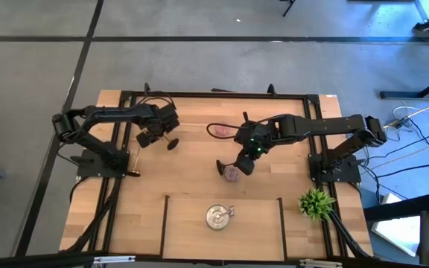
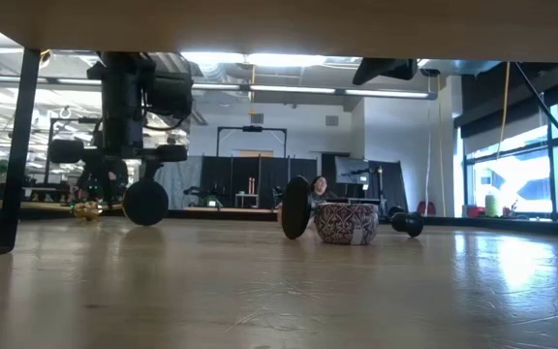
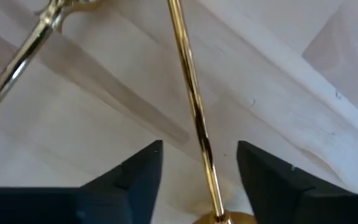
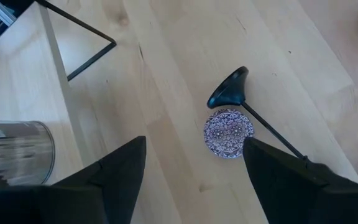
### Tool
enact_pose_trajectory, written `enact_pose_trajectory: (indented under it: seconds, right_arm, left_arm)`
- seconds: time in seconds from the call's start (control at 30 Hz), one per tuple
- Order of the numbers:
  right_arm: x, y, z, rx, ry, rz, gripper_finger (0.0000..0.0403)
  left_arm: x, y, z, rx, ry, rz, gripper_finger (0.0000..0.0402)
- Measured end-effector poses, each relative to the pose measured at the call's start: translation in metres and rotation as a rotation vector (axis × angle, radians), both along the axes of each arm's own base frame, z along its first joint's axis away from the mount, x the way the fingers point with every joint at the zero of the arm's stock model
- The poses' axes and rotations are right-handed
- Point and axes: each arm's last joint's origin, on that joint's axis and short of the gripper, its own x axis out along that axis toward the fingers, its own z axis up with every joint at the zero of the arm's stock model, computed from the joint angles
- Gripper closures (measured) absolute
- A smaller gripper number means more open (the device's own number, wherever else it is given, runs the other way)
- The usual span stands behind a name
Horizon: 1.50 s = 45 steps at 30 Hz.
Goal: Pick & Place candle stick holders
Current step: Put the right gold candle holder on the shelf
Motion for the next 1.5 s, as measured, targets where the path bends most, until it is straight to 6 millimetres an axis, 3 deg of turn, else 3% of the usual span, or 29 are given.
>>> enact_pose_trajectory:
  seconds: [0.3, 0.8, 0.97, 1.27, 1.5]
  right_arm:
    - [-0.001, 0.001, 0.0, 0.007, 0.008, 0.005, 0.013]
    - [-0.001, 0.004, 0.0, 0.012, 0.014, 0.007, 0.013]
    - [-0.001, 0.003, 0.0, 0.012, 0.014, 0.006, 0.013]
    - [-0.001, 0.004, 0.0, 0.012, 0.013, 0.007, 0.013]
    - [-0.001, 0.004, 0.0, 0.011, 0.013, 0.009, 0.013]
  left_arm:
    - [-0.003, 0.005, 0.0, 0.004, 0.004, -0.011, 0.0287]
    - [-0.002, 0.01, -0.01, -0.014, 0.013, -0.03, 0.0339]
    - [0.001, 0.009, -0.01, 0.0, -0.004, -0.063, 0.0373]
    - [0.003, 0.003, 0.003, 0.087, -0.013, -0.122, 0.0389]
    - [0.007, -0.002, 0.032, 0.239, -0.061, -0.167, 0.0389]
